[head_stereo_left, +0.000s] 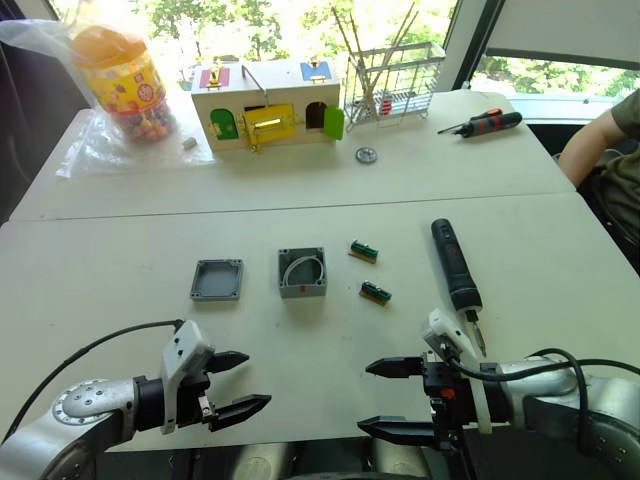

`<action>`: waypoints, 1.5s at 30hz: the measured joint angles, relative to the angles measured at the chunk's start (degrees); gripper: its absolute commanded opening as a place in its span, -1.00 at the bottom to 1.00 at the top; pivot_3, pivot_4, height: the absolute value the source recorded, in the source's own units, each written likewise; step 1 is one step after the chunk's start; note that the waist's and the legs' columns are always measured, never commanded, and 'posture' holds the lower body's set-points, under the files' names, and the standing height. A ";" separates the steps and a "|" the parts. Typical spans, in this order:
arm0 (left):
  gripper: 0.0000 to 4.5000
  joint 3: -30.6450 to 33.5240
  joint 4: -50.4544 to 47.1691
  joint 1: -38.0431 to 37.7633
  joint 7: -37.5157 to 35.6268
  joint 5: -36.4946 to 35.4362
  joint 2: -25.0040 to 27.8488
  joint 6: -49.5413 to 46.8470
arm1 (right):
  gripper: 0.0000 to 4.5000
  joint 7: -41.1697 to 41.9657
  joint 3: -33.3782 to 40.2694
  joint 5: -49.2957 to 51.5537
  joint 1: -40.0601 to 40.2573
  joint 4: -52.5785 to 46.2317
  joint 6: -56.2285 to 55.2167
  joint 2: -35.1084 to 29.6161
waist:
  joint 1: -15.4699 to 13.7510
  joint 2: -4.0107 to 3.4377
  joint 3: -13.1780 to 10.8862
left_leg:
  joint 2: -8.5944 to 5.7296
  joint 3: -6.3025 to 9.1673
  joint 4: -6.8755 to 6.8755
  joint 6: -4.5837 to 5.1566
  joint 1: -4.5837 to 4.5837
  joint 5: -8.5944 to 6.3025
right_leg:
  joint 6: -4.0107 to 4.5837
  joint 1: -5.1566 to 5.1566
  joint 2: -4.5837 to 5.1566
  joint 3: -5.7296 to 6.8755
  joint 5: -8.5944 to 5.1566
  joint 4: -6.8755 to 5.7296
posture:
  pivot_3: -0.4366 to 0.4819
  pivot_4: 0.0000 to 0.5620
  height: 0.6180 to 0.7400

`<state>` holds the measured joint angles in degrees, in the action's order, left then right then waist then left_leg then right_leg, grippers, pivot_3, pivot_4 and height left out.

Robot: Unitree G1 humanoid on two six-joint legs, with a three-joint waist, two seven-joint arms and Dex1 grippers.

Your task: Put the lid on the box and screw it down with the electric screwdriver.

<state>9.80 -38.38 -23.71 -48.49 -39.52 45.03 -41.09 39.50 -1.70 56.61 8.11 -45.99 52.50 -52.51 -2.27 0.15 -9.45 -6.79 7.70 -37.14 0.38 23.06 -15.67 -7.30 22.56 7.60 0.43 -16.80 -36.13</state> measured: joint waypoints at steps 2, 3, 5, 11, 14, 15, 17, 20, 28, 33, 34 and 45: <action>0.97 0.00 0.01 0.15 0.00 0.03 -0.02 0.03 | 1.00 -0.21 -0.33 -1.19 -0.10 -0.01 -0.25 0.01 | -0.01 0.00 0.00 | 0.00 0.00 0.00 0.00 0.00 0.00 | 0.00 0.00 0.00 0.00 0.00 0.00 | -0.05 -0.47 1.00; 0.97 0.00 0.03 0.37 0.01 0.05 -0.08 0.09 | 1.00 -0.36 -0.59 -2.11 -0.16 -0.01 -0.43 0.01 | -0.02 0.00 0.00 | 0.00 0.00 0.00 0.00 0.00 0.00 | 0.00 0.00 0.00 0.00 0.00 0.00 | -0.05 -0.47 1.00; 0.97 0.00 0.05 0.90 0.11 0.03 -0.16 0.09 | 1.00 -0.55 -1.51 -3.88 -0.28 -0.01 -0.53 0.01 | -0.01 0.00 0.00 | 0.00 0.00 0.00 0.00 0.00 0.00 | -0.02 0.00 0.00 0.00 0.01 0.00 | -0.05 -0.47 1.00; 0.97 -0.04 0.30 1.19 0.73 0.21 -0.15 -0.16 | 1.00 -0.17 -1.74 -3.86 -0.59 0.39 -0.50 1.10 | 0.01 0.00 0.00 | 0.00 0.00 0.00 0.00 0.00 0.00 | -0.09 -0.01 0.00 0.00 0.05 0.00 | -0.05 -0.47 1.00; 0.97 -0.04 0.55 1.29 0.85 -0.31 -0.16 -1.21 | 1.00 0.16 -0.32 -1.12 -1.61 0.90 -0.49 2.48 | 0.01 0.00 0.00 | 0.00 0.00 -0.01 0.00 -0.01 0.00 | -0.09 -0.02 -0.01 0.00 0.05 0.00 | -0.05 -0.47 1.00; 0.97 -0.03 0.54 1.26 0.75 -0.76 -0.16 -1.34 | 1.00 0.25 0.12 -0.88 -1.69 1.04 -0.50 2.49 | 0.01 0.00 0.00 | 0.00 0.00 -0.01 0.00 -0.01 0.00 | -0.09 -0.02 -0.01 0.00 0.05 0.00 | -0.05 -0.47 1.00; 0.97 0.05 0.54 1.42 0.54 -2.16 -0.16 -2.35 | 1.00 0.27 0.40 -0.71 -1.96 1.23 -0.69 3.12 | -0.02 0.00 0.00 | 0.00 0.00 -0.01 0.00 -0.01 0.00 | -0.09 -0.01 -0.01 0.00 0.06 0.00 | -0.05 -0.47 1.00; 0.97 0.03 0.10 1.73 1.21 -2.32 0.81 -3.18 | 1.00 -0.38 0.25 -1.54 -2.59 1.35 -0.68 3.41 | 0.00 0.00 0.00 | 0.01 0.00 -0.01 -0.01 -0.01 0.01 | -0.10 -0.01 -0.01 0.00 0.06 -0.02 | -0.05 -0.47 1.00; 0.97 5.91 -0.39 3.68 2.95 -4.86 4.54 -6.76 | 1.00 -1.83 3.60 12.43 -6.09 4.19 5.94 1.85 | -0.01 -0.01 -0.01 | 0.03 0.01 -0.02 -0.01 -0.03 0.01 | 0.00 -0.01 -0.04 0.00 0.02 -0.04 | -0.05 -0.47 1.00; 0.97 4.63 10.04 15.54 -5.32 -1.36 15.52 -4.96 | 1.00 -6.84 5.29 20.48 -13.04 5.22 6.76 1.99 | -0.02 -0.04 -0.02 | 0.03 0.01 -0.02 -0.06 -0.04 0.04 | 0.12 0.02 -0.05 0.01 0.02 -0.05 | -0.05 -0.47 1.00; 0.97 2.85 12.34 20.84 -7.31 -0.61 16.60 -4.53 | 1.00 -7.71 5.39 20.46 -14.87 5.45 6.63 2.02 | -0.16 -0.04 -0.04 | 0.00 0.03 -0.02 -0.06 -0.02 0.04 | 0.09 0.04 -0.06 0.02 0.04 -0.04 | -0.05 -0.47 1.00; 0.97 -32.44 29.07 65.64 -26.51 21.87 8.67 6.97 | 1.00 -18.09 -2.96 3.66 -26.06 7.25 5.51 7.90 | 1.76 0.09 -0.08 | -0.10 -0.08 0.03 -0.43 0.46 0.30 | -0.41 0.39 -0.05 -0.07 0.28 -0.17 | -0.05 -0.47 1.00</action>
<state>-22.64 -9.30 41.93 -75.00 -17.65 53.69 -34.12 21.41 -4.66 60.28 -17.95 -38.74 58.01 -44.61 -0.51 0.24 -9.53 -6.89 7.63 -37.11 -0.06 23.52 -15.37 -7.71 22.95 7.55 0.37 -16.52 -36.30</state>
